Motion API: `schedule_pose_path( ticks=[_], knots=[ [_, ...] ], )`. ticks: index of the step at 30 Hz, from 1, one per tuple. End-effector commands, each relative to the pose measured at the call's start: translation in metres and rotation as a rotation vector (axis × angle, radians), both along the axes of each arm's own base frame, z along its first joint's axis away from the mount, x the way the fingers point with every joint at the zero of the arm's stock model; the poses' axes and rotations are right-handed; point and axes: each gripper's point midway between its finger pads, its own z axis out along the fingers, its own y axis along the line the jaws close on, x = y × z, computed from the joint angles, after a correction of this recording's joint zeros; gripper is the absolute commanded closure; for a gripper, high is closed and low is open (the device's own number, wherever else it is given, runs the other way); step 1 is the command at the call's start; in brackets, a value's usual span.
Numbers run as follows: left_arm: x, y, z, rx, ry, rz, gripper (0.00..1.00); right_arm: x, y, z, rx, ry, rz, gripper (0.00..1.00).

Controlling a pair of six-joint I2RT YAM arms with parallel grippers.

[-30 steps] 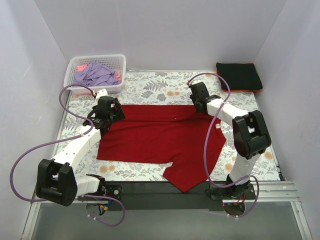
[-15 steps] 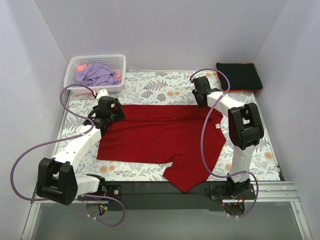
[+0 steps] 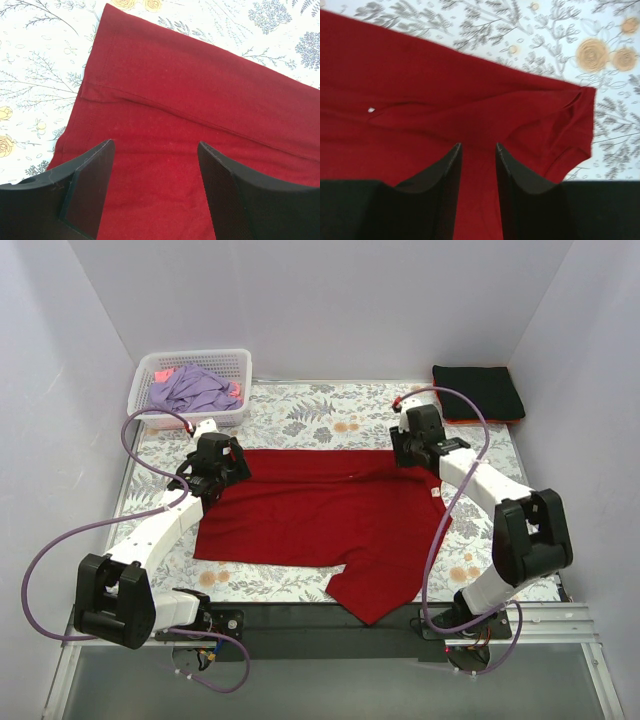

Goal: Fold and stack the t-shirts
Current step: Fold the tshirt

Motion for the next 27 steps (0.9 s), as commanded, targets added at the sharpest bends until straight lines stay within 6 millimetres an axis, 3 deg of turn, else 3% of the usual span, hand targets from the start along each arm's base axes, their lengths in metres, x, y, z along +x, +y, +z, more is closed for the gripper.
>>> schedule_pose_path(
  ticks=[1,6,14,27],
  knots=[
    [0.003,-0.003,0.009,-0.006,-0.031,-0.012,0.34,-0.023,0.021,-0.015,0.152,0.035,0.034,0.61],
    [0.003,-0.003,0.009,-0.007,-0.027,-0.013,0.34,-0.031,0.027,-0.031,0.193,0.048,0.054,0.61],
    [0.003,-0.002,0.009,-0.002,-0.028,-0.011,0.34,-0.018,0.024,-0.058,0.186,0.074,0.001,0.61],
    [0.003,-0.002,0.006,0.003,-0.02,-0.015,0.34,0.011,0.013,-0.061,0.253,0.059,-0.099,0.5]
  ],
)
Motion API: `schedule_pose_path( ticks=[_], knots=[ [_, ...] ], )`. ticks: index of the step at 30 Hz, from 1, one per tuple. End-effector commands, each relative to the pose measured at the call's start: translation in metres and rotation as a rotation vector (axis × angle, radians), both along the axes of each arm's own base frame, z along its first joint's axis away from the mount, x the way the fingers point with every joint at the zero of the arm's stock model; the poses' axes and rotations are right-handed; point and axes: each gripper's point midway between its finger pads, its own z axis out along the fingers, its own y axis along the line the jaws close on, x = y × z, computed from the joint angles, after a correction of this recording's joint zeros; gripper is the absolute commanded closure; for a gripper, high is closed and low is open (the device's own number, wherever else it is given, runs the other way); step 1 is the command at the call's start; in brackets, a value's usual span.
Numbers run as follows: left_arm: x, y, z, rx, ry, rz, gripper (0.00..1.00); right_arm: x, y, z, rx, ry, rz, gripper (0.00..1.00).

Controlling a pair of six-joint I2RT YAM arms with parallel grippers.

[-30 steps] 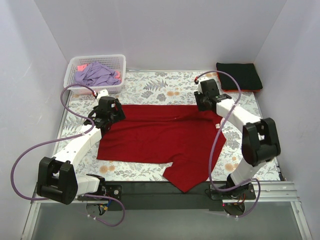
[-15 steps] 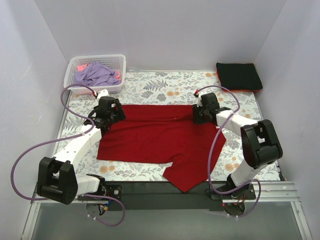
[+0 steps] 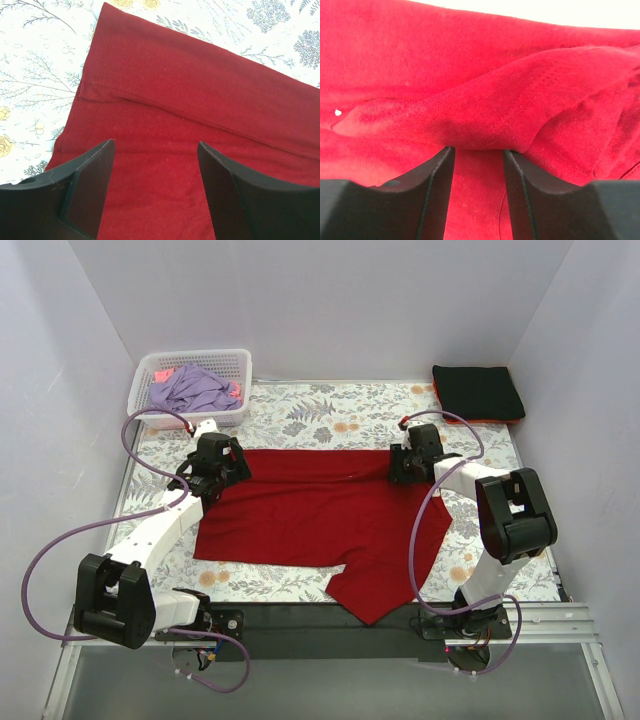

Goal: Fold and stack the t-shirts
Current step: Fold the tshirt

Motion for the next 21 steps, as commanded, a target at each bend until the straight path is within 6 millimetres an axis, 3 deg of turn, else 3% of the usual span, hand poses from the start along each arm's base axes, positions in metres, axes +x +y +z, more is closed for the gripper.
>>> schedule_pose_path(
  ticks=[1,14,21],
  knots=[
    [0.004,-0.001,0.007,0.007,-0.025,-0.008,0.34,0.029,0.009,0.022,0.057,-0.086,-0.027,0.49],
    [0.004,-0.001,0.005,0.01,-0.017,-0.009,0.34,0.038,0.021,0.028,0.144,-0.093,-0.012,0.52],
    [0.004,-0.001,0.006,0.009,-0.018,-0.01,0.34,0.035,0.023,0.031,0.173,-0.096,-0.006,0.69]
  ],
)
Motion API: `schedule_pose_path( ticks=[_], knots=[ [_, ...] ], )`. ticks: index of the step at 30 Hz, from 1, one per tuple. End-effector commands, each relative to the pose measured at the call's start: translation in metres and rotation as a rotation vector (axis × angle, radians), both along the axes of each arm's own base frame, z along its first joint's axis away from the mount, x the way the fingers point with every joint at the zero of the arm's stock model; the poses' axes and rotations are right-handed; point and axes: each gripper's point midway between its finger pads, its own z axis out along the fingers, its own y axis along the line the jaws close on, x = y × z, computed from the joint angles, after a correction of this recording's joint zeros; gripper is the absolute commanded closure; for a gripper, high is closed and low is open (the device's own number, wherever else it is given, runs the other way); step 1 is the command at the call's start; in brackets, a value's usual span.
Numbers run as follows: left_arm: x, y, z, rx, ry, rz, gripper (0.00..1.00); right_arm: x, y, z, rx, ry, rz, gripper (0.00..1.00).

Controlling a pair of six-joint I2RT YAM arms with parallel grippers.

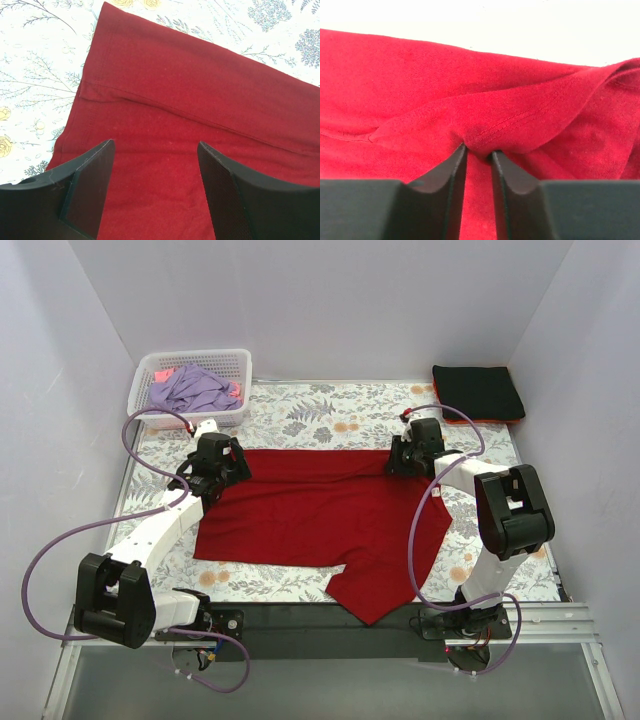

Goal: Fold and stack the t-shirts
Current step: Fold the tshirt

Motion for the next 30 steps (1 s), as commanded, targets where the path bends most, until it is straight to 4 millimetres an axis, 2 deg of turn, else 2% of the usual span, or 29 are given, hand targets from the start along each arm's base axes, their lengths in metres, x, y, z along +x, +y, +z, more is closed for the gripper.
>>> schedule_pose_path(
  ticks=[1,5,11,18,30],
  knots=[
    [0.004,-0.001,0.006,0.005,-0.022,-0.007,0.34,0.012,0.006,0.018,0.051,-0.06,0.002,0.7],
    [0.004,-0.001,0.007,0.006,-0.023,-0.007,0.34,0.01,0.005,0.024,0.062,-0.067,-0.001,0.82],
    [0.004,-0.001,0.007,0.004,-0.022,-0.011,0.34,-0.006,0.007,0.03,0.107,-0.05,-0.002,0.92],
    [0.004,-0.002,0.007,0.001,-0.021,-0.012,0.34,-0.036,0.017,0.034,0.185,0.016,0.043,0.93],
    [0.003,-0.003,0.006,-0.003,-0.015,-0.016,0.34,-0.065,0.025,0.044,0.257,0.11,0.068,0.92]
  ],
)
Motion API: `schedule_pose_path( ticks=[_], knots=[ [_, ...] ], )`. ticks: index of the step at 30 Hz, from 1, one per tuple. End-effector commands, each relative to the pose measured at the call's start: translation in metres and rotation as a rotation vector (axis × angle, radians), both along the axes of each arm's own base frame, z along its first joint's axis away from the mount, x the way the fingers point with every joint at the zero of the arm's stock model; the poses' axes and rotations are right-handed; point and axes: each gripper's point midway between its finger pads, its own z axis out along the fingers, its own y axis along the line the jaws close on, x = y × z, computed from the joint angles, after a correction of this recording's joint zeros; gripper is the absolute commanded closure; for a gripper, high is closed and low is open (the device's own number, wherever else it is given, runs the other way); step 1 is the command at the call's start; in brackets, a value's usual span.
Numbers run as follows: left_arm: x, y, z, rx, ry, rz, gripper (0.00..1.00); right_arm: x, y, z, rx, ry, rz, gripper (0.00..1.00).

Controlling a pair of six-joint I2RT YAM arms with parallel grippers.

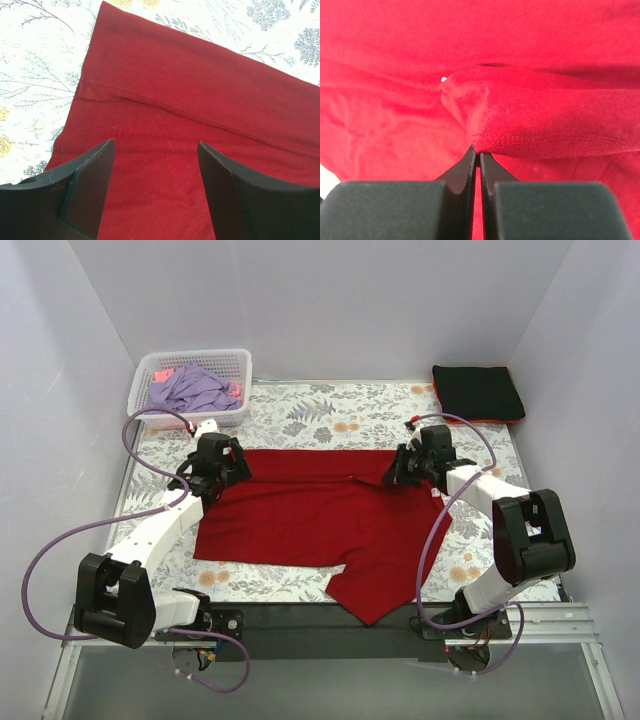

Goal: Fold and stack the t-shirts
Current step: Fold the tshirt

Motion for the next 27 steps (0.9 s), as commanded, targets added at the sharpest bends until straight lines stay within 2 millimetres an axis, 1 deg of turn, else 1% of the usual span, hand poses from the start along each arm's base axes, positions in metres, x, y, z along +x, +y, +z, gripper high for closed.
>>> schedule_pose_path(
  ticks=[1,3,7,10,13,14,15,18,19,20,21,22,23,24,25,27],
  knots=[
    [0.003,-0.002,0.006,0.002,-0.016,-0.013,0.34,-0.014,0.005,0.012,0.054,0.04,0.009,0.92],
    [0.003,-0.002,0.005,0.002,-0.013,-0.014,0.34,-0.017,0.006,0.015,0.061,0.047,0.007,0.92],
    [0.004,-0.003,0.005,0.0,-0.012,-0.017,0.34,-0.027,0.004,0.013,0.058,0.091,-0.003,0.9],
    [0.003,-0.004,0.003,-0.003,-0.007,-0.023,0.34,-0.035,0.003,0.006,0.051,0.13,0.007,0.86],
    [0.003,-0.006,0.002,-0.004,0.001,-0.03,0.34,-0.045,0.008,0.001,0.071,0.167,0.045,0.75],
    [0.003,-0.006,0.001,-0.006,0.003,-0.032,0.34,-0.047,0.01,0.001,0.074,0.167,0.064,0.69],
    [0.003,-0.007,0.001,-0.009,0.003,-0.034,0.34,-0.052,0.015,0.001,0.093,0.178,0.098,0.67],
    [0.003,-0.009,0.001,-0.015,0.007,-0.042,0.34,-0.055,0.019,0.01,0.103,0.135,0.17,0.65],
    [0.003,-0.009,0.0,-0.018,0.01,-0.043,0.34,-0.053,0.014,0.012,0.09,0.115,0.164,0.64],
    [0.003,-0.009,-0.001,-0.018,0.013,-0.044,0.34,-0.05,0.009,0.018,0.072,0.077,0.153,0.63],
    [0.003,-0.01,-0.002,-0.019,0.017,-0.047,0.34,-0.047,-0.001,0.015,0.025,0.051,0.127,0.61],
    [0.003,-0.01,-0.002,-0.02,0.017,-0.048,0.34,-0.041,-0.013,0.016,0.004,0.024,0.095,0.6],
    [0.002,-0.01,-0.003,-0.019,0.02,-0.05,0.35,-0.038,-0.022,0.017,-0.017,0.005,0.071,0.57],
    [0.003,-0.011,-0.003,-0.023,0.018,-0.051,0.34,-0.033,-0.032,0.023,-0.04,-0.033,0.036,0.55],
    [0.002,-0.011,-0.003,-0.023,0.021,-0.052,0.34,-0.029,-0.047,0.021,-0.048,-0.05,0.003,0.52],
    [0.002,-0.012,-0.003,-0.025,0.022,-0.055,0.34,-0.026,-0.058,0.029,-0.021,-0.08,-0.018,0.48]
  ],
)
